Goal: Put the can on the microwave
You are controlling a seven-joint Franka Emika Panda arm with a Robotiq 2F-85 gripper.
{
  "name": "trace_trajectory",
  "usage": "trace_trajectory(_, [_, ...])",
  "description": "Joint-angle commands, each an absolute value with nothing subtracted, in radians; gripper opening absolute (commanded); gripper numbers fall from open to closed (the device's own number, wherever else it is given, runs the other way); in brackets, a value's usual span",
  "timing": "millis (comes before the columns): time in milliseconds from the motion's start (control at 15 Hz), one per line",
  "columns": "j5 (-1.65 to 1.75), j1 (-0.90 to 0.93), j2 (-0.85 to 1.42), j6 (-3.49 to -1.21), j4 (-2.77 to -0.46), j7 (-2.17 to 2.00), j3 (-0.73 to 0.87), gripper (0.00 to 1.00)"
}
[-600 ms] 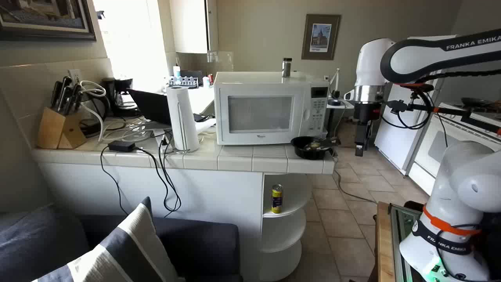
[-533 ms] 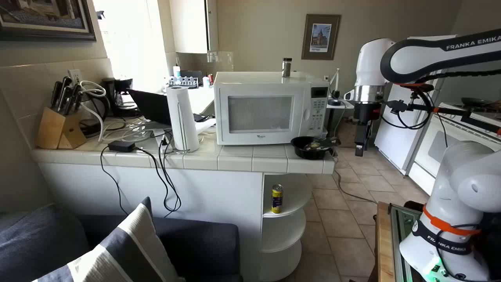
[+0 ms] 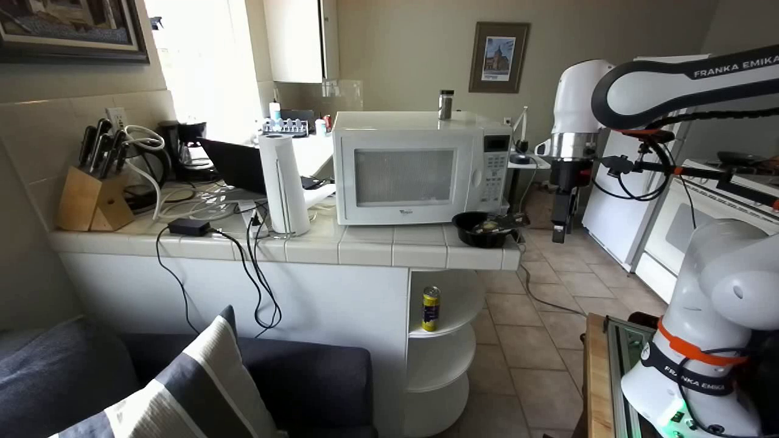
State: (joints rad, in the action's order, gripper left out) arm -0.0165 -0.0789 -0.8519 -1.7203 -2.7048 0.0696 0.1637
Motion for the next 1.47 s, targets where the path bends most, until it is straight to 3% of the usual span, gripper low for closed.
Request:
trace_trajectory(0, [-0.023, -0.091, -0.85, -1.719, -2.703, 0.077, 0.154, 1.0])
trace_trajectory(400, [-0.039, -0.101, -0.819, -1.784, -2.711, -0.03, 0.102, 1.0])
trace_trajectory(867, [-0.122, -0.096, -0.607, -2.077, -2.745, -0.541, -0.188, 1.0])
trace_trajectory(1400, [0.325, -0.199, -0.277, -2.491, -2.763, -1.079, -0.438, 1.0])
